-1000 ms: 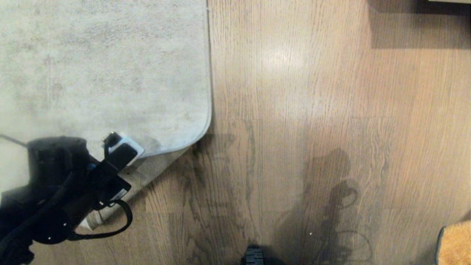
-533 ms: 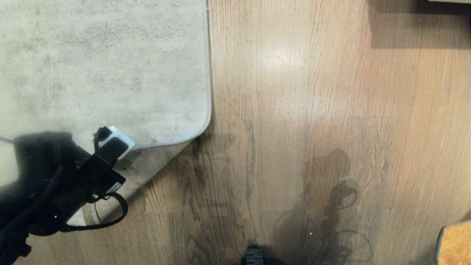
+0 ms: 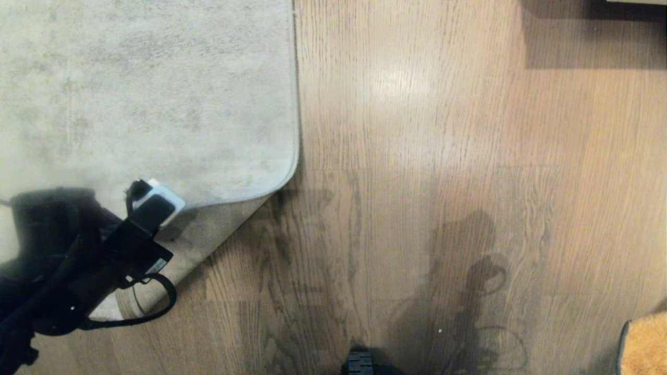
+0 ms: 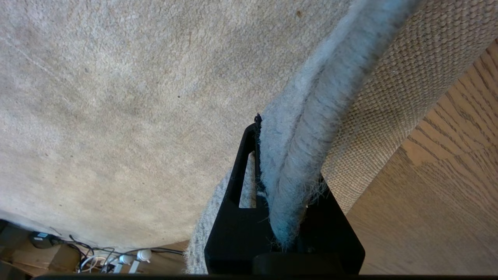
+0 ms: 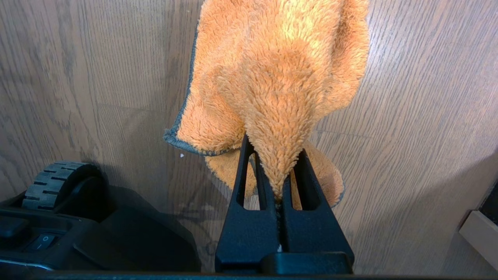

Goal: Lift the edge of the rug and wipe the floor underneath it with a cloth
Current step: Lift up the carpet

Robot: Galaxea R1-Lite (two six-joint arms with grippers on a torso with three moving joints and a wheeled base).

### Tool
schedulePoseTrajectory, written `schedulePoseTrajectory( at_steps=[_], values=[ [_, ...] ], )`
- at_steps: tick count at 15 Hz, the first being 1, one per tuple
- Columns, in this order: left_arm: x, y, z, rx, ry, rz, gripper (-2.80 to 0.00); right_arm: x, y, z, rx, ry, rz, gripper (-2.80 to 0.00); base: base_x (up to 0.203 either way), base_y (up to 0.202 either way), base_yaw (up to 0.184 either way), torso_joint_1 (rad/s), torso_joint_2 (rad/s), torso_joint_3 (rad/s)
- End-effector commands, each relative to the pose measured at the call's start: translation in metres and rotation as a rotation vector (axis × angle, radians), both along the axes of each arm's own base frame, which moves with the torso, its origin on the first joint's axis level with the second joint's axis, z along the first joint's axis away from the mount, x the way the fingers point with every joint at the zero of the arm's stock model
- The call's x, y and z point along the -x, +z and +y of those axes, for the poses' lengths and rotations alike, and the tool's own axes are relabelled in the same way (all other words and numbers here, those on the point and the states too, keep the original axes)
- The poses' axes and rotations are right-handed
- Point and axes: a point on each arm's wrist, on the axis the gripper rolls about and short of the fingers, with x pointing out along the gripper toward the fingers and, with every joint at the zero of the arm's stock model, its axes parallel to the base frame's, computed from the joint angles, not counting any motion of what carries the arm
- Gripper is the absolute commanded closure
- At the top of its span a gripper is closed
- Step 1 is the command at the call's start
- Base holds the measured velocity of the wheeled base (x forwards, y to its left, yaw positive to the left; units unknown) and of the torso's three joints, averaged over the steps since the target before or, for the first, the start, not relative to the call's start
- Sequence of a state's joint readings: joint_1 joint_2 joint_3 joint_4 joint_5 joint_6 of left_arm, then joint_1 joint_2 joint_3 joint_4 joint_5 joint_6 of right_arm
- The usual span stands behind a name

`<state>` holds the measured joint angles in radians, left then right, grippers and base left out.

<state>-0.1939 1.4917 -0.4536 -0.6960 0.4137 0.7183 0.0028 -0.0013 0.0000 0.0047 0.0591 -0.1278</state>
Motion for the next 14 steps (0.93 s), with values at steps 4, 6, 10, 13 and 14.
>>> schedulePoseTrajectory(
  at_steps=[4,6,10,13,14],
  values=[
    [0.001,-0.0013,0.0008,-0.004,0.005,0.003,0.0,-0.0001,0.0,0.0,0.001,0.001,0.001,0.0,0.0,0.0,0.0,0.0,0.0,0.0],
    [0.0014,-0.0021,0.0011,-0.002,0.007,0.006,0.0,-0.0001,0.0,0.0,0.001,0.001,0.001,0.0,0.0,0.0,0.0,0.0,0.0,0.0],
    [0.0012,-0.0028,0.0022,-0.002,0.013,0.008,0.0,-0.0001,0.0,0.0,0.001,0.001,0.001,0.0,0.0,0.0,0.0,0.0,0.0,0.0],
    [0.0008,-0.0035,0.0022,-0.001,0.014,0.011,0.0,-0.0001,0.0,0.0,0.001,0.001,0.001,0.0,0.0,0.0,0.0,0.0,0.0,0.0],
    [0.0008,-0.0035,0.002,-0.001,0.013,0.011,0.0,-0.0001,0.0,0.0,0.001,0.001,0.001,0.0,0.0,0.0,0.0,0.0,0.0,0.0]
  ],
)
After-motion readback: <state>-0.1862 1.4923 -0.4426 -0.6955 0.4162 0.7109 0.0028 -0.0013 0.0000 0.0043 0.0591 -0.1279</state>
